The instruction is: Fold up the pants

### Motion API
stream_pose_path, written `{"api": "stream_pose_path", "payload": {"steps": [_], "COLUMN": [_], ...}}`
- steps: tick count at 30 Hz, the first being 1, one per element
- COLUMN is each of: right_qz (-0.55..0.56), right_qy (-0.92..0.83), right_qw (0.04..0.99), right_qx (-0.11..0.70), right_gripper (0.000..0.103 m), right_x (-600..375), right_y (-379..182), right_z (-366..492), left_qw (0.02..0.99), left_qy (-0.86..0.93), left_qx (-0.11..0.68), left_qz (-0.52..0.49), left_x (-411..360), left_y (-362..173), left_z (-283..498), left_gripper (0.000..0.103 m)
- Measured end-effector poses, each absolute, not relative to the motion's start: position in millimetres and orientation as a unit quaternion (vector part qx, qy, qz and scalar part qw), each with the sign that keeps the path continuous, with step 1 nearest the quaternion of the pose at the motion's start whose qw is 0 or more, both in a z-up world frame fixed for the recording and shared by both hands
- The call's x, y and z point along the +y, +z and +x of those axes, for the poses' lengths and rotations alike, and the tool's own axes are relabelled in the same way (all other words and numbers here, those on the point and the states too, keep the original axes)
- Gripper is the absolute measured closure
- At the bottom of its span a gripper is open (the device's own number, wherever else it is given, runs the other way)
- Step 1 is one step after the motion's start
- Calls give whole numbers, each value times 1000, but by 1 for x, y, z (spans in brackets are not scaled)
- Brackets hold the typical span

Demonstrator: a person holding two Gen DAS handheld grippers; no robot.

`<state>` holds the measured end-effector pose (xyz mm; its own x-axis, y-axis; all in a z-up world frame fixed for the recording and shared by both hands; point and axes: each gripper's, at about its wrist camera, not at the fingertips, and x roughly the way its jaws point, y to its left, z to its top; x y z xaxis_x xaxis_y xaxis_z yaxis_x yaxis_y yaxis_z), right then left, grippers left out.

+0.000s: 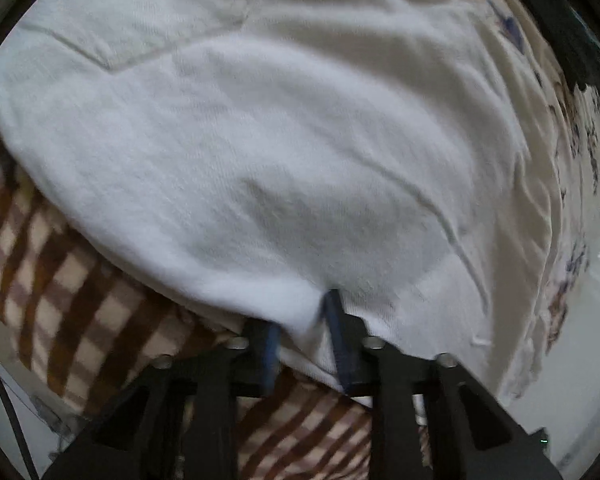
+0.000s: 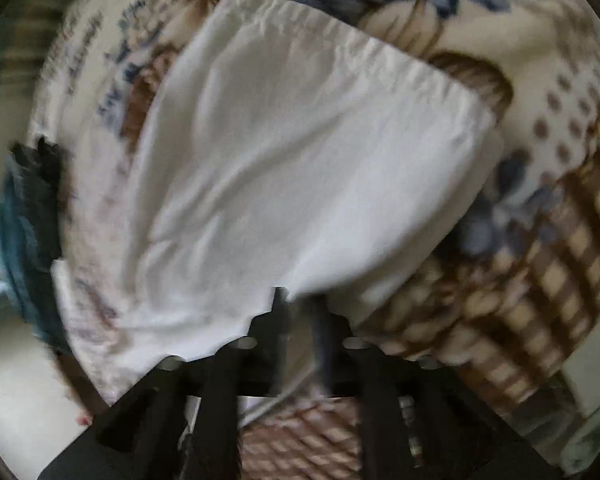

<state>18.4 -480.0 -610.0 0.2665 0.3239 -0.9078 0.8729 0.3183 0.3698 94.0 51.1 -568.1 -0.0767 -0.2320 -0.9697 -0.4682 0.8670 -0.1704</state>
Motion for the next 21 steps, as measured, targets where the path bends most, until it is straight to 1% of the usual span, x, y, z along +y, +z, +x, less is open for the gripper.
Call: {"api": "stream_pose_path", "payload": {"steps": [1,4,7,9,12,13,15,16,17,18,20,21], "right_qz": [527,499,492,508,553,550,531,515,490,475,432,424], "right_qy": [-234,-247,-258,-258,-210,-190,-170,-164,-167,-173,-188,-199], "right_qw": [597,623,622,602,582,588,598,610,633,644,666,670], "right_qx": [558,550,553,560,558,562,576,579,576,574,578,576], "right_gripper": [97,99,101,101,100,96,70,45,38,38,38,37], "right_x": [-481,-490,-505,-519,-524,-519,-510,-506,-504,-506,-515,-525], "right_y": [-606,-584,-578,-586,-595,-589,-578,-571,-560,-554,-546,-546], "right_z": [18,7,-7,-19,-18,-9,6,14,24,28,44,49], "left_qw": [645,674,673,663,658,658,656,657,659,666,685,706], "left_qy": [96,97,104,113,113,113,113,115,116,115,110,108], "left_qx": [722,705,709,717,721,721,721,717,715,710,699,687], "left_qz": [-231,-201,-185,-183,-185,-185,-192,-202,-202,-198,-173,-130], "left_x": [48,37,33,36,31,31,33,36,47,42,28,11], "left_y": [-561,-538,-535,-541,-543,-542,-538,-533,-523,-515,-503,-494], "left_z": [92,83,77,72,71,71,72,71,65,69,73,75], "left_gripper": [94,95,95,95,95,94,94,94,91,89,77,76]}}
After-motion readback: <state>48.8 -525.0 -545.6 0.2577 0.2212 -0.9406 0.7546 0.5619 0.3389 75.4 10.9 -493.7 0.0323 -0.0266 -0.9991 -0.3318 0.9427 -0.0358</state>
